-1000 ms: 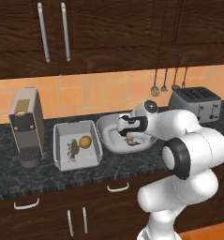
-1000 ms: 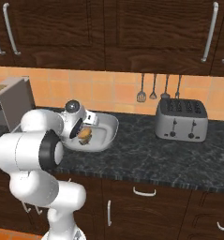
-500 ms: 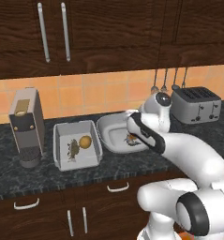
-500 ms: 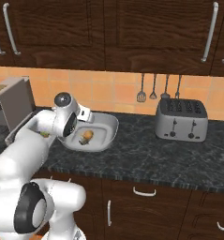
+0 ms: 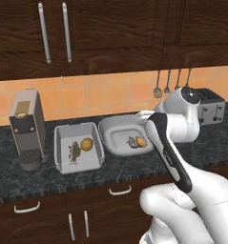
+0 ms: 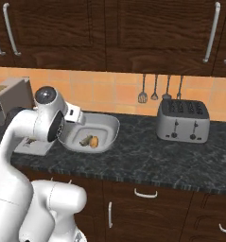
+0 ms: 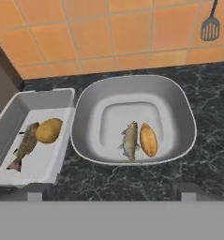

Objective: Place one potato and one fish in each tupperware on the nearby counter, to pack two identical lunches.

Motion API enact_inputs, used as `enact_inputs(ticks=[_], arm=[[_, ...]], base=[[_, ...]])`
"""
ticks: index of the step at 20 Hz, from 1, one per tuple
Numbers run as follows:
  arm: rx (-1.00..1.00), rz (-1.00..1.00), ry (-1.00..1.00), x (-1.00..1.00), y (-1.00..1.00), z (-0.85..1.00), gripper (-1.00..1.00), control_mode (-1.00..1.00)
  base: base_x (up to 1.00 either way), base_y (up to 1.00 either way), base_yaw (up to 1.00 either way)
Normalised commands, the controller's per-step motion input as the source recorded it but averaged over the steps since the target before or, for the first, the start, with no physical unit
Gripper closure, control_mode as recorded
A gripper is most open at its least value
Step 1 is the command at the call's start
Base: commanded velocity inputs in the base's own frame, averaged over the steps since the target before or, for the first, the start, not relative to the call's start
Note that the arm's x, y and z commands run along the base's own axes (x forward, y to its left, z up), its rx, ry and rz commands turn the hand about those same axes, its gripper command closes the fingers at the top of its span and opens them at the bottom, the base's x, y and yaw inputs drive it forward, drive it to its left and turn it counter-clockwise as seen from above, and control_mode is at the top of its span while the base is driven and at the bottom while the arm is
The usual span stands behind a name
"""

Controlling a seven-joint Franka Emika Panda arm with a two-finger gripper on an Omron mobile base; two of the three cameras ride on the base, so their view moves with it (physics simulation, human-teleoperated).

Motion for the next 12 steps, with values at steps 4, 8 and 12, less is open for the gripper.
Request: enact_inputs(ticks=[4,8,12], arm=[[0.0,0.08,0.03,-1.0,0.0,0.53,-1.0,-1.0],[0.0,0.11,0.0,-1.0,0.0,0.6,-1.0,-1.0],[0.0,0.06,0.0,-1.0,0.0,0.6,-1.0,-1.0]], base=[[0.0,0.0,0.0],[0.0,0.0,0.0],[0.0,0.0,0.0]])
